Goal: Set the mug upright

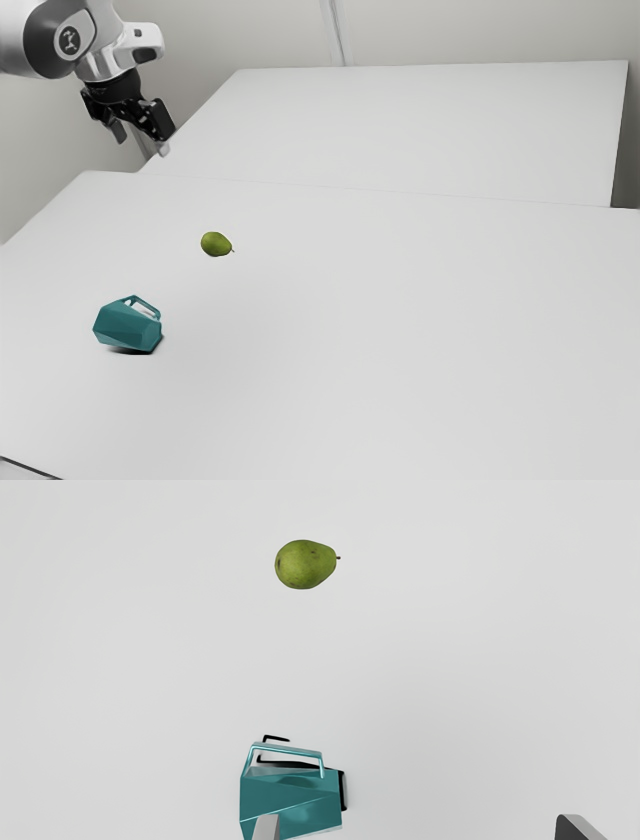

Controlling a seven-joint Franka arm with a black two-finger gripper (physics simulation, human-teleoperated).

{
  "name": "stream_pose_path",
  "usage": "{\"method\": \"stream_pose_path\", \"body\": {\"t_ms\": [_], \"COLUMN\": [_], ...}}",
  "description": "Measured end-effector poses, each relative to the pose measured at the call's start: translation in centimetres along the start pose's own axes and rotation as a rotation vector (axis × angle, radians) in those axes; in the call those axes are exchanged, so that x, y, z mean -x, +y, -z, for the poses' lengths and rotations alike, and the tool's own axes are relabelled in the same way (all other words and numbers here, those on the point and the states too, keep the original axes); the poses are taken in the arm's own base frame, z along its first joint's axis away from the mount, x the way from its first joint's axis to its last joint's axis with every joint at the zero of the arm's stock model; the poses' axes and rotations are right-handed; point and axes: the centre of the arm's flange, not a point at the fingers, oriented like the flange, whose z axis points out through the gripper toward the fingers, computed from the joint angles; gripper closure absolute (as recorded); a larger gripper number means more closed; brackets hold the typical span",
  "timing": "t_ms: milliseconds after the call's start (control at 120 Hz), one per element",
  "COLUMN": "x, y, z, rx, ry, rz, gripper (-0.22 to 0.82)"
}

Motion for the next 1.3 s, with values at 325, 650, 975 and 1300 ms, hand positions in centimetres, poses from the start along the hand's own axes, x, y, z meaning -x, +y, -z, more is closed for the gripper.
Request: {"method": "stream_pose_path", "body": {"t_ms": [325,650,975,1300], "x": [0.2,6.5,12.8,11.7], "y": [-0.2,-12.4,-24.2,-25.4], "z": [-0.6,-8.4,-22.2,-31.0], "rx": [0.003,0.185,0.502,0.656], "ry": [-0.01,-0.186,-0.36,-0.398], "rz": [-0.007,0.296,0.603,0.584], "gripper": [0.0,0.0,0.0,0.0]}}
